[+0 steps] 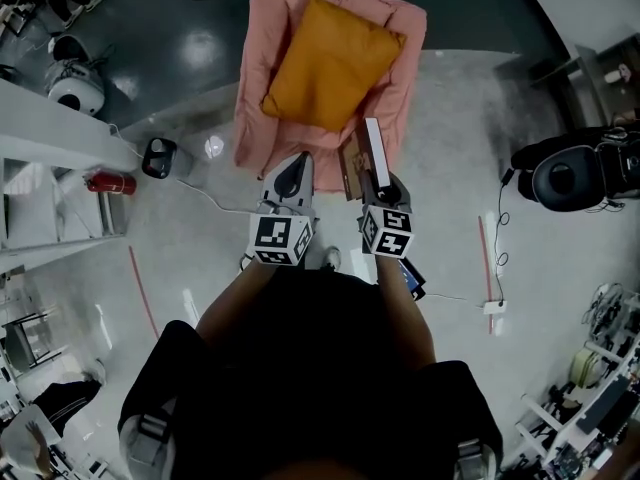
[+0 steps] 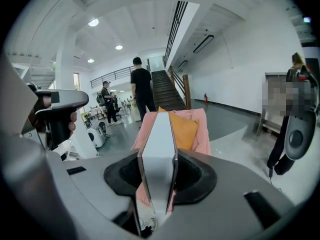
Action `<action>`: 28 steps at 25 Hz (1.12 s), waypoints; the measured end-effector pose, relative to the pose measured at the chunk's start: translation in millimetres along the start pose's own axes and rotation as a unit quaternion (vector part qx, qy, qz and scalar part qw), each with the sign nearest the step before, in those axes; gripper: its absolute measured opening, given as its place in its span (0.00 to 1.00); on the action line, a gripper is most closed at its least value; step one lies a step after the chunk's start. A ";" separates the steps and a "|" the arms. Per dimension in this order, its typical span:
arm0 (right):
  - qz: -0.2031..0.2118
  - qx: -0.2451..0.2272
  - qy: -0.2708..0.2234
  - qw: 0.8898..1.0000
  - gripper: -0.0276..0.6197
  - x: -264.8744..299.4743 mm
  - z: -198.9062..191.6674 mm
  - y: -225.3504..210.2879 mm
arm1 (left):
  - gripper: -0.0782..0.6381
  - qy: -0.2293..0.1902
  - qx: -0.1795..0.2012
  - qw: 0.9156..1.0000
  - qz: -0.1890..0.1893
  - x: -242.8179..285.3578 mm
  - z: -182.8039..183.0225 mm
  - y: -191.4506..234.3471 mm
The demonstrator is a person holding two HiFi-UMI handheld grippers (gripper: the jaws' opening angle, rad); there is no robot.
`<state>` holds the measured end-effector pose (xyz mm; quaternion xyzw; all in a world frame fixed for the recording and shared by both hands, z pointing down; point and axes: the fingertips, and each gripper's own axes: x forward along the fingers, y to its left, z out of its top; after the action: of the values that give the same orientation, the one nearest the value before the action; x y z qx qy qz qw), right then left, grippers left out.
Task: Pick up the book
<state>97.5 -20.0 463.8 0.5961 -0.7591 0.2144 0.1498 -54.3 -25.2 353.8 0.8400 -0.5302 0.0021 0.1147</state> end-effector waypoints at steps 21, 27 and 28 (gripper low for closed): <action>0.041 -0.014 -0.082 0.996 0.27 -81.5 46.1 29.8 | 0.12 -0.008 0.000 1.000 0.004 -35.0 0.1 -22.0; 0.037 -0.034 -0.089 0.995 0.27 -88.1 47.8 31.7 | 0.12 -0.009 0.000 1.000 0.006 -38.5 -0.4 -22.3; 0.037 -0.036 -0.088 0.995 0.27 -88.3 47.1 31.5 | 0.12 -0.009 0.001 1.000 0.006 -38.6 -0.5 -23.0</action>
<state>89.9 36.7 375.8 0.5788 -0.7978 0.1391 0.0952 -50.7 18.7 345.1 0.8370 -0.5362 -0.0045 0.1095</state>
